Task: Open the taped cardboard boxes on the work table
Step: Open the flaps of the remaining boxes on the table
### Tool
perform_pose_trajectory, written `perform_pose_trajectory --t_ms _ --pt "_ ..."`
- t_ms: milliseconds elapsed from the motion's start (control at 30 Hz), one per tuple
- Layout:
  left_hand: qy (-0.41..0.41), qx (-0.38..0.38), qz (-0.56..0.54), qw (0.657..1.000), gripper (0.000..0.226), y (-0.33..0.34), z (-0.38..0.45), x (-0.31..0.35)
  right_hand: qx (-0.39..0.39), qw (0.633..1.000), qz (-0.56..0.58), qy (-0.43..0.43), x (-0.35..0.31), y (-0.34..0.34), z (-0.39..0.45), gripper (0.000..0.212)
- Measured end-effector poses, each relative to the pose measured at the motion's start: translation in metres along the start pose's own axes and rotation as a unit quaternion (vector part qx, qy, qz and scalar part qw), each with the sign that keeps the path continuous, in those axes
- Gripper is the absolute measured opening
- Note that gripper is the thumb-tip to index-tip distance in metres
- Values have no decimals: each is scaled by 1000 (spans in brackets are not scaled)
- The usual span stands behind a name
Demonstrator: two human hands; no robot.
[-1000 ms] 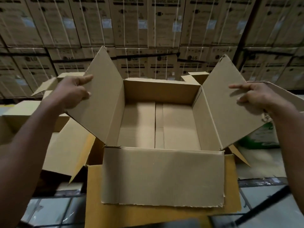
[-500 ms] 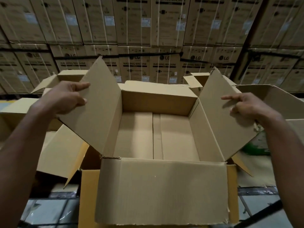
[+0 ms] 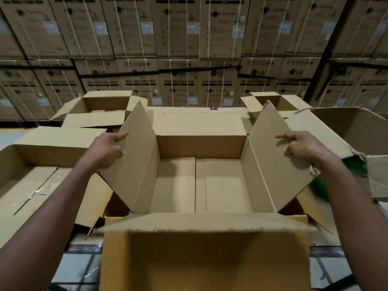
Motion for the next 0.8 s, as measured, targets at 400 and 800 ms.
perform_pose_trajectory --t_ms 400,800 --pt "-6 -18 -10 1000 67 27 -8 -43 -26 1000 16 -6 50 36 13 59" --pt "-29 -34 -47 998 66 22 4 -64 -37 999 5 11 64 14 35 57"
Point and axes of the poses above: each hand's wrist, its own z-axis towards the middle knuckle, its own y-axis out of the palm, x = y × z, the point moved 2 cm from there along z, towards the middle knuckle, and after that the axes turned 9 degrees about y, right-handed, at the moved point
